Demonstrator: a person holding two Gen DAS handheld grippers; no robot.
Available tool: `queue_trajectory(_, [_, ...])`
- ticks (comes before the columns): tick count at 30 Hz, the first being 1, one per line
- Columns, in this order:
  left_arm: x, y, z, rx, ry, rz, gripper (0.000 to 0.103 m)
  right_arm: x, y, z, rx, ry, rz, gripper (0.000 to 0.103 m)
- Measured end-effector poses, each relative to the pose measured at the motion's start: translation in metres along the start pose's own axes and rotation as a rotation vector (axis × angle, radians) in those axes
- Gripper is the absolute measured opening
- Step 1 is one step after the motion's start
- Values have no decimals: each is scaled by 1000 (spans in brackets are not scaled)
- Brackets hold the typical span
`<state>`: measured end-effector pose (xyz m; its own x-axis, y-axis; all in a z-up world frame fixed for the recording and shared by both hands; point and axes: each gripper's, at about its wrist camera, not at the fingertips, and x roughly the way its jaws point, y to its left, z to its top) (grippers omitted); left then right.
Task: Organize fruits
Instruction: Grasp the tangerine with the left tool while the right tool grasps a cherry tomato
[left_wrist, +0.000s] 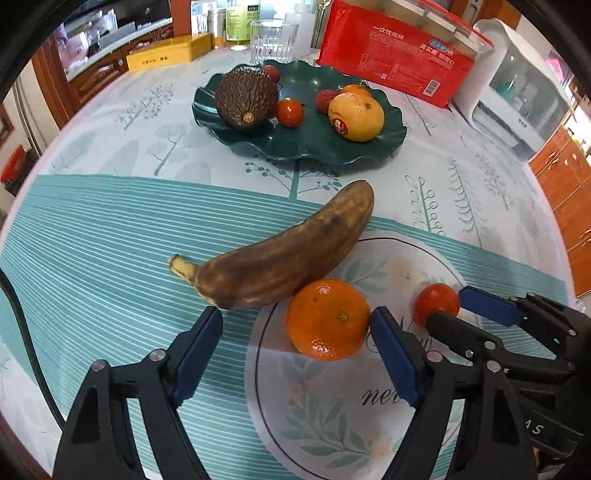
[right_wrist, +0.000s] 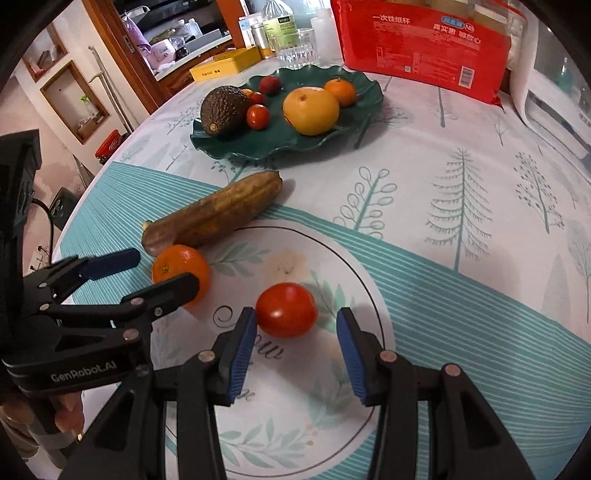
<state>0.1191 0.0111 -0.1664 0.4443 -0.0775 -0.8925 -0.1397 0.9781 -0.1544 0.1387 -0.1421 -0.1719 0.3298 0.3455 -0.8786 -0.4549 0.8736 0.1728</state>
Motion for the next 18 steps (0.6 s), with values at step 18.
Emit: queue_trajectory(18, [0,-4,2,27,21,-109,53,8,12,2,-80,11,-3,36])
